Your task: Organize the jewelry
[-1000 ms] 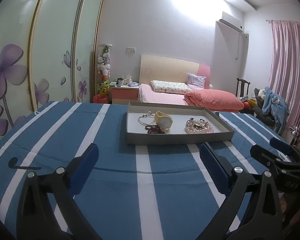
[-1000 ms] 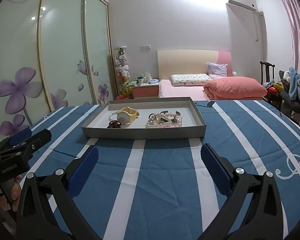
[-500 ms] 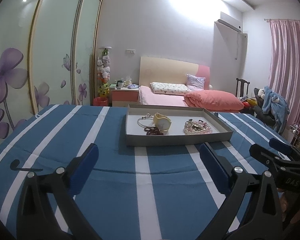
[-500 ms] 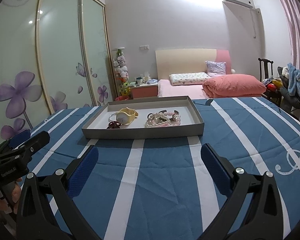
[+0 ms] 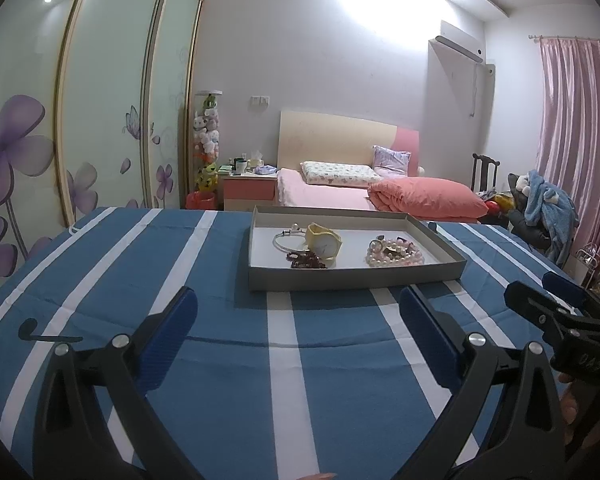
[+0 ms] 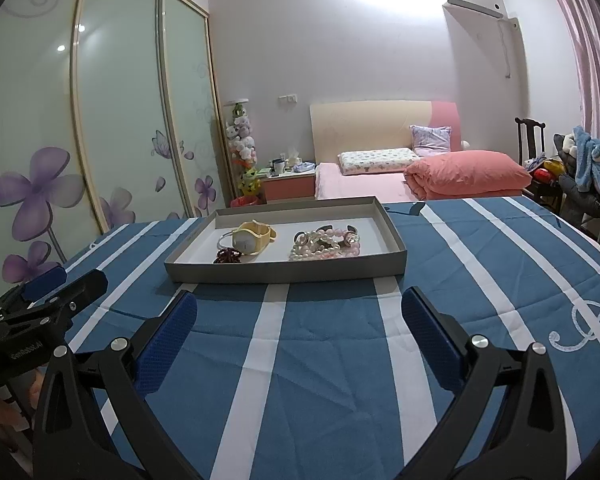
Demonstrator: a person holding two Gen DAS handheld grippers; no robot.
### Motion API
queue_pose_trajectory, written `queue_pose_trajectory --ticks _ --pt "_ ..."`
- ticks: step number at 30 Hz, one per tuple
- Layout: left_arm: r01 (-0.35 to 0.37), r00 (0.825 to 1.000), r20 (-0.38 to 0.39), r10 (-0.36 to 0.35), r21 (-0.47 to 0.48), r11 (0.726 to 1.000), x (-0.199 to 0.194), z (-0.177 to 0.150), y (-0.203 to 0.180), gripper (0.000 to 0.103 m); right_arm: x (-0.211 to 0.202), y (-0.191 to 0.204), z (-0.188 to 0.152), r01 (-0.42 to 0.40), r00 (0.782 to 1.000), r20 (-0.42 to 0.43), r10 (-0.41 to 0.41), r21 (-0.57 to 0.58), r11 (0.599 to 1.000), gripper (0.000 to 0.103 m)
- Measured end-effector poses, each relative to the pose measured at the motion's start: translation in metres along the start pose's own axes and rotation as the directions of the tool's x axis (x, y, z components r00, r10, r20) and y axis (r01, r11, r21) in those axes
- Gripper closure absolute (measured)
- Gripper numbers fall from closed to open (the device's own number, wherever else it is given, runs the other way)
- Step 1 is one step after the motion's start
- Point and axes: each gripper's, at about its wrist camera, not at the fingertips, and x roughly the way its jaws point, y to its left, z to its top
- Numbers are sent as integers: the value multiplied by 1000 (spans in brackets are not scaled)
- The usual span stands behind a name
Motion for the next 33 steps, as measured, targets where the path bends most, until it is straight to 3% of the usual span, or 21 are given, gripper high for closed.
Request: queue_pose_trajectory --ticks 33 --pt "-3 1000 -17 2 -8 1000 4 0 3 4 -1 0 0 2 1000 -1 -2 6 1000 2"
